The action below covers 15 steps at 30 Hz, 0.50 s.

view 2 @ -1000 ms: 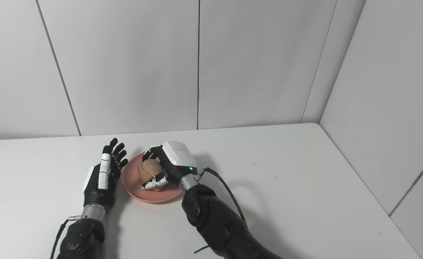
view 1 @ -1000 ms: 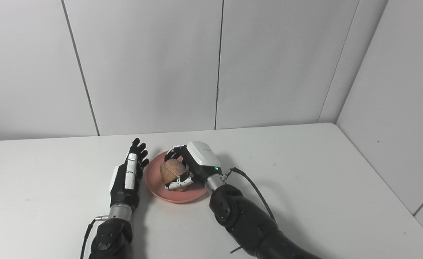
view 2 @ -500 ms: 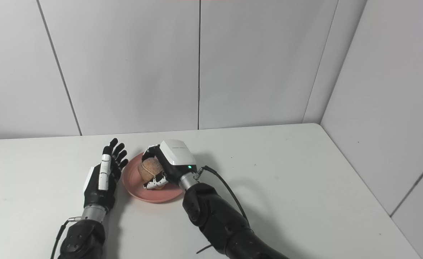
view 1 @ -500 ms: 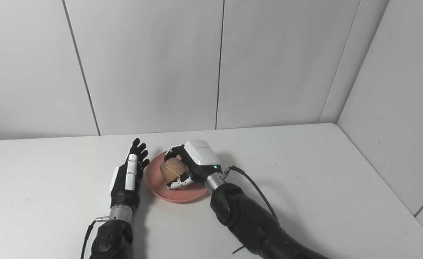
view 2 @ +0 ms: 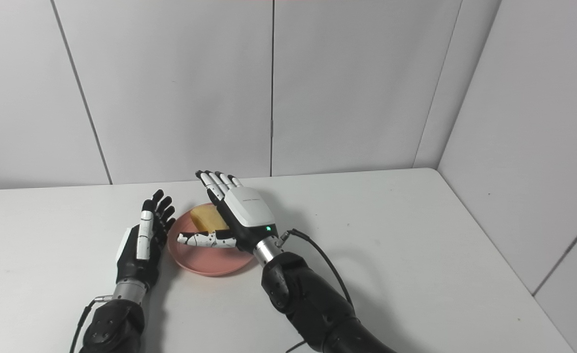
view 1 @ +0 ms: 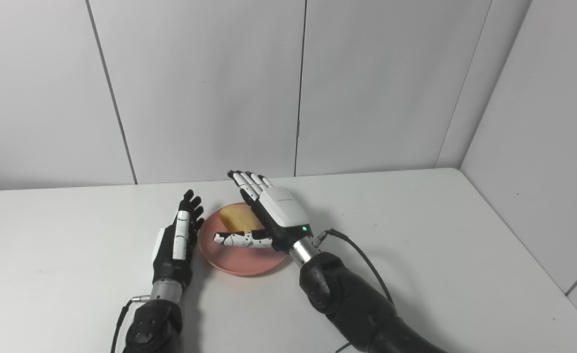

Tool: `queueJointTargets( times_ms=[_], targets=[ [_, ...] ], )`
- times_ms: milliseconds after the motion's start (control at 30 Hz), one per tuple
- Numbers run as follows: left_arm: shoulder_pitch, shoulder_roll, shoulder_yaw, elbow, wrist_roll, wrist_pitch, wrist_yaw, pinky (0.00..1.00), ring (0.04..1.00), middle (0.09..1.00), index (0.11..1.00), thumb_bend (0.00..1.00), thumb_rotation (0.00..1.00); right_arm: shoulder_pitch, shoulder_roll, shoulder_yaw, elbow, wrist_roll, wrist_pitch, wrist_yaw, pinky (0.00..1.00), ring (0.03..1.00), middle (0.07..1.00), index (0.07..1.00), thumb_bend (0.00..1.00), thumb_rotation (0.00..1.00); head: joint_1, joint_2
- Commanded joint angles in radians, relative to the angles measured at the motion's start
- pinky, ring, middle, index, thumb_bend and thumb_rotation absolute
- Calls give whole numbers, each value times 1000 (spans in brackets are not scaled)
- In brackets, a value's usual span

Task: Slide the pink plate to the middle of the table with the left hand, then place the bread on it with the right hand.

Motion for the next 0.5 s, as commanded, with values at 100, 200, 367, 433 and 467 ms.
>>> queueJointTargets(
  times_ms=[100, 200, 367, 433, 467],
  targets=[
    [-19, 3, -5, -21, 14, -6, 3, 987, 979, 978, 957, 758, 999, -16, -8, -51, -72, 51, -53, -7, 1000, 1000, 1000, 1000, 701, 949, 1, 2],
    [-20, 8, -9, -24, 22, -4, 6, 997, 981, 979, 963, 768, 1000, 0, -5, -76, -97, 74, -53, -7, 1000, 1000, 1000, 1000, 713, 982, 5, 1],
    [-7, 11, -4, -63, 20, 16, 2, 986, 975, 975, 964, 771, 999, 48, 15, -147, -164, 184, -46, 35, 996, 1000, 1000, 1000, 725, 1000, 14, 2],
    [-2, 13, -2, -76, 16, 20, -3, 987, 976, 975, 965, 768, 989, 74, 22, -170, -202, 226, -35, 64, 975, 1000, 1000, 1000, 702, 997, 17, 2],
    [1, 14, -1, -84, 14, 26, -4, 988, 976, 974, 964, 771, 986, 84, 25, -181, -216, 243, -34, 75, 960, 998, 1000, 1000, 692, 990, 17, 2]
  ],
)
